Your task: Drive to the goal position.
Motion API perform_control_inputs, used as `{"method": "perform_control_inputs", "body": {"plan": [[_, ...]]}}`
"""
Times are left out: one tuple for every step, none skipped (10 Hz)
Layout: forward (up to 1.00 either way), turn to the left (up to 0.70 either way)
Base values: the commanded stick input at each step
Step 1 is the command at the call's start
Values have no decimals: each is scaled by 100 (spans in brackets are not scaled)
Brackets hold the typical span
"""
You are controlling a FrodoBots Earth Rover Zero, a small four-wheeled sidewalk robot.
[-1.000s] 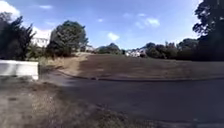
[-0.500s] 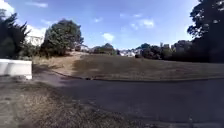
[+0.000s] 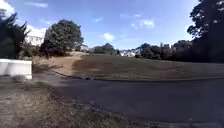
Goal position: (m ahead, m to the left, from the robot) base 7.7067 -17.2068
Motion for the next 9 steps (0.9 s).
{"method": "perform_control_inputs", "body": {"plan": [[4,-14],[4,-14],[3,-13],[3,-13],[3,-13],[3,-13],[45,-27],[45,-27],[45,-27]]}}
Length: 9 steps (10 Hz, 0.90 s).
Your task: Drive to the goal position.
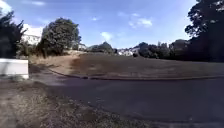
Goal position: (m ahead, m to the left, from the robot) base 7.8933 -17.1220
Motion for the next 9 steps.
{"method": "perform_control_inputs", "body": {"plan": [[45,-27],[45,-27],[33,-32],[12,-40],[0,-45],[0,-45],[0,-45],[0,-45],[0,-45]]}}
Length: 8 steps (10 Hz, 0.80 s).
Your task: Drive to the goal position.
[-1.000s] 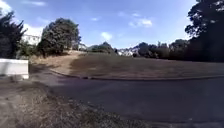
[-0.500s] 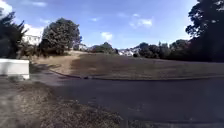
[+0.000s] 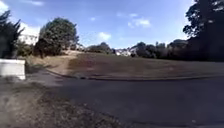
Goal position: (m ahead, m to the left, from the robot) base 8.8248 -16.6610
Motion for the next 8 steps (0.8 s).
{"method": "perform_control_inputs", "body": {"plan": [[0,-45],[0,-45],[15,-39],[36,-31],[45,-27],[45,-27],[45,-27],[45,-27]]}}
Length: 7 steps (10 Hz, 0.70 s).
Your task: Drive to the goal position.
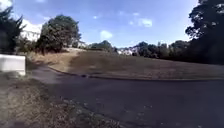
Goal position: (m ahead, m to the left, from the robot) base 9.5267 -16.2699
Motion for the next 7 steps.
{"method": "perform_control_inputs", "body": {"plan": [[45,-27],[45,-27],[45,-27],[45,-27],[45,-27],[45,-27],[45,-27]]}}
